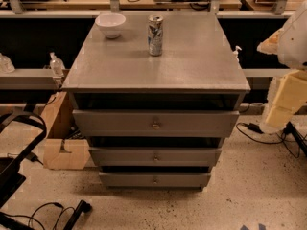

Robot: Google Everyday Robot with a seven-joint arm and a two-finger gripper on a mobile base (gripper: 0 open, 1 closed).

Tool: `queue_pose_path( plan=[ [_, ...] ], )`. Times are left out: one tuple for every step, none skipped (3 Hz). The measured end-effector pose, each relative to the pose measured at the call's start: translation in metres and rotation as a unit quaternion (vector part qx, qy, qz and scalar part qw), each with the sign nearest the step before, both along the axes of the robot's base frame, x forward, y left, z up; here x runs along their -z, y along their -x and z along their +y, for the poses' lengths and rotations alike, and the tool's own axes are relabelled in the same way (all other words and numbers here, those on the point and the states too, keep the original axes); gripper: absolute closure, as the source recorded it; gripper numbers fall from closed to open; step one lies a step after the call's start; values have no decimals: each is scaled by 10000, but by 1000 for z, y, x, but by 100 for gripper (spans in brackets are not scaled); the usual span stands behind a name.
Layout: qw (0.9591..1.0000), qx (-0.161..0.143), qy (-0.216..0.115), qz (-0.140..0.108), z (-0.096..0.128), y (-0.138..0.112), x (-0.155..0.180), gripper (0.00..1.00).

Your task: Open middle drawer

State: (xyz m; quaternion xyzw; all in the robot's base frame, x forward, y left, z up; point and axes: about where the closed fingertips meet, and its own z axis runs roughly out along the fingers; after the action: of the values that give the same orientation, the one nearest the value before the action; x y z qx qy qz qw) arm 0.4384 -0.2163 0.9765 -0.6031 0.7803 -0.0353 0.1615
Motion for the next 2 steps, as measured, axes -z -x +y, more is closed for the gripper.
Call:
queue_pose_path(
  plan=[
    [10000,-2,-22,-62,1,-1,-1,0],
    [9994,10,-166,-300,4,-6,10,0]
  ],
)
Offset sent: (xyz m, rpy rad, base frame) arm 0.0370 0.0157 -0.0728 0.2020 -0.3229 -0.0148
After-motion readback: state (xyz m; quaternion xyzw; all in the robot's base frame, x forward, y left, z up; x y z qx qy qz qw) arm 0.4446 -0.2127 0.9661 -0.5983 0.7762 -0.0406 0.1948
